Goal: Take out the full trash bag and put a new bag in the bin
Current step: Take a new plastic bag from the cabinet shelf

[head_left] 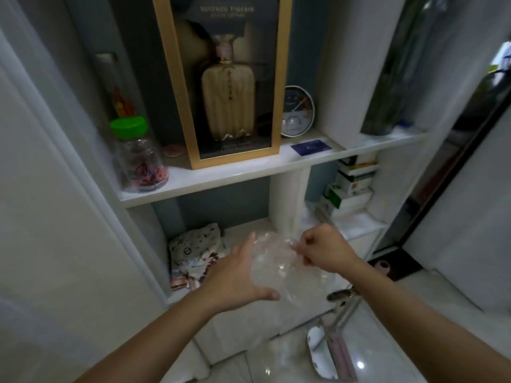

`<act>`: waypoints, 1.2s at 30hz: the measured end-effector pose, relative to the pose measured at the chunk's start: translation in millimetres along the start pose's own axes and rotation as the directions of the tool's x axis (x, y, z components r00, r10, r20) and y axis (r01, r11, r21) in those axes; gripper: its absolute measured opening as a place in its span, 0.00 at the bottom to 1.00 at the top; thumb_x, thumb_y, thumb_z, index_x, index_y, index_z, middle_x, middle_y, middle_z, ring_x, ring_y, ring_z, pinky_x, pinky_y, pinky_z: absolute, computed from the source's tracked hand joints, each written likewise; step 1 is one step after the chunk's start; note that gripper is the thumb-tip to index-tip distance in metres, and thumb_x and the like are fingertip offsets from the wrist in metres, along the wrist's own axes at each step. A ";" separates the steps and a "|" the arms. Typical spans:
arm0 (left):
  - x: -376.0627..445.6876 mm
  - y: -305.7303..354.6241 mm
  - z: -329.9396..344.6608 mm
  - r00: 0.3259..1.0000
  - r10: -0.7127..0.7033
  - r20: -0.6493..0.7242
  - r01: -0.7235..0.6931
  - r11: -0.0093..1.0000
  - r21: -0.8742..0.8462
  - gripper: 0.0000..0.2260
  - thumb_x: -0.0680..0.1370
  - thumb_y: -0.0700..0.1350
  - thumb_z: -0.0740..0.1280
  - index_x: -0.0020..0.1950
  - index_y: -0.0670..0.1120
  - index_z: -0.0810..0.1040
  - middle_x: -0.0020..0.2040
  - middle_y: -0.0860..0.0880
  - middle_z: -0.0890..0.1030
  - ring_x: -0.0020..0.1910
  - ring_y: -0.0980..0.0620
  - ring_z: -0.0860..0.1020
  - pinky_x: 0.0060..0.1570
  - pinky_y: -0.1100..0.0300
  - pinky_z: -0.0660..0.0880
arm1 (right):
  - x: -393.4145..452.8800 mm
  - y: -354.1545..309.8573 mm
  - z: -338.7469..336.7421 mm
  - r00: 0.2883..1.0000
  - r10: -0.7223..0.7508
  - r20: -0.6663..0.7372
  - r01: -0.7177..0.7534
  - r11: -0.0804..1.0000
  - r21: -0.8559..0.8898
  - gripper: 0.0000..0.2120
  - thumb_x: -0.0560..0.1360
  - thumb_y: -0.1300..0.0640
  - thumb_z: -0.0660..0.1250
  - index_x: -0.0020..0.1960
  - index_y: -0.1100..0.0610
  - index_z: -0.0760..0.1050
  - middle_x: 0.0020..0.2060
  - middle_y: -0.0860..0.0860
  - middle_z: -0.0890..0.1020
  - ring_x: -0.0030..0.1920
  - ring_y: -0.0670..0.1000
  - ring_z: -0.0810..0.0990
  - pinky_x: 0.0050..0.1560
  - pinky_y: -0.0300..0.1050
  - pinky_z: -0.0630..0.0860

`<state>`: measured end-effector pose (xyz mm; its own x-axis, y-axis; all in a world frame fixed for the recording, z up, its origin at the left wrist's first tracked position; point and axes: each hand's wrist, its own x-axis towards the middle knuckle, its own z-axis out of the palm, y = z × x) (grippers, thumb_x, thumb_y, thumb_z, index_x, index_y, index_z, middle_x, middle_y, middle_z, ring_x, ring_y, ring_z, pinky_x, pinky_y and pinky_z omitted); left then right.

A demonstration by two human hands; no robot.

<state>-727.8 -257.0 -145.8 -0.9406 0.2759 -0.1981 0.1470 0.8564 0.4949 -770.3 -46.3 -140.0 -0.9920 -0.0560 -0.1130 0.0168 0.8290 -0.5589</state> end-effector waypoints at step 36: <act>-168.3 494.0 340.2 0.710 0.399 0.581 -0.023 0.837 -0.547 0.06 0.81 0.41 0.62 0.48 0.43 0.78 0.33 0.44 0.75 0.27 0.52 0.71 0.29 0.63 0.63 | -588.2 365.2 -151.6 0.669 0.686 -0.287 -0.621 0.727 0.292 0.17 0.71 0.56 0.74 0.60 0.50 0.79 0.38 0.46 0.81 0.40 0.47 0.80 0.42 0.39 0.74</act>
<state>-392.7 268.0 -155.8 -0.4310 0.7911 -0.4341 -0.0230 0.4713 0.8817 -199.6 373.8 -153.1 -0.6876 0.6910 -0.2229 0.6648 0.4756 -0.5761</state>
